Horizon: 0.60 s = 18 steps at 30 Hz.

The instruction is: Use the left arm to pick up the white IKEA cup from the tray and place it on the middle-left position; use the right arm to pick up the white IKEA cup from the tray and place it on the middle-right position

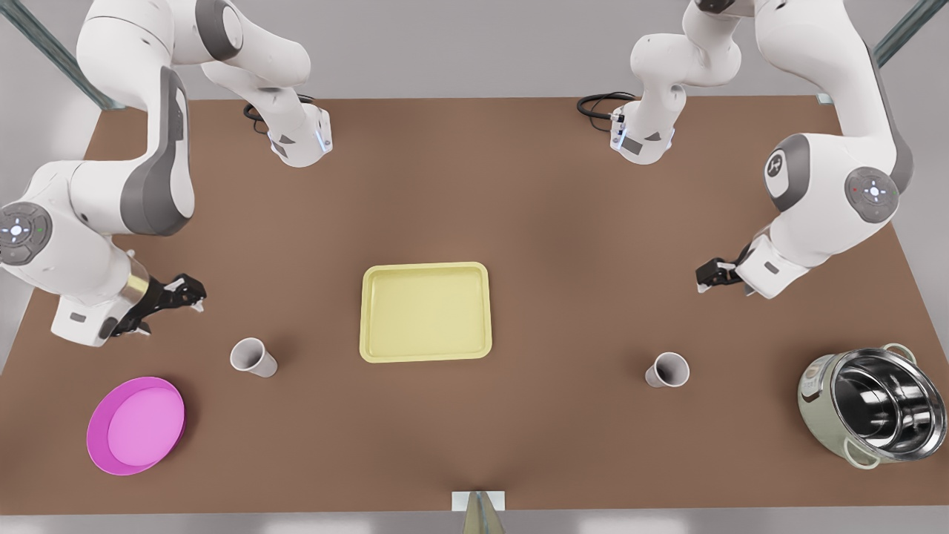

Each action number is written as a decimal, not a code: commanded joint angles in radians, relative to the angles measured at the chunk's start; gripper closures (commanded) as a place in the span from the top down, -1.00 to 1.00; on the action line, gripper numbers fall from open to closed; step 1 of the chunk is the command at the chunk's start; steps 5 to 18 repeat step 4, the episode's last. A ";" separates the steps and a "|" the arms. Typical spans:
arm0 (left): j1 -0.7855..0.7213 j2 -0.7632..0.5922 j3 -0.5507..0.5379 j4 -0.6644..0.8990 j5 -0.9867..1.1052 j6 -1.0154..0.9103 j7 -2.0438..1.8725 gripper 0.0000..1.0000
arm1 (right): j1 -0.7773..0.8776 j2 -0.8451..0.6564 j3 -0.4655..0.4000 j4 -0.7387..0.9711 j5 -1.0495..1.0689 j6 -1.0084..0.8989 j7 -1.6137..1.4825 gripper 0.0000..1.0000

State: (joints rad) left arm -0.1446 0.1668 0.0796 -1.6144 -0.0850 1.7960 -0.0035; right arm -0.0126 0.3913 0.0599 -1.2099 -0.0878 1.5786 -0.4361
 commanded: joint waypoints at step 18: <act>0.000 0.000 -0.001 0.001 0.001 0.016 0.002 1.00 | 0.002 0.000 0.003 0.001 0.000 -0.086 0.350 1.00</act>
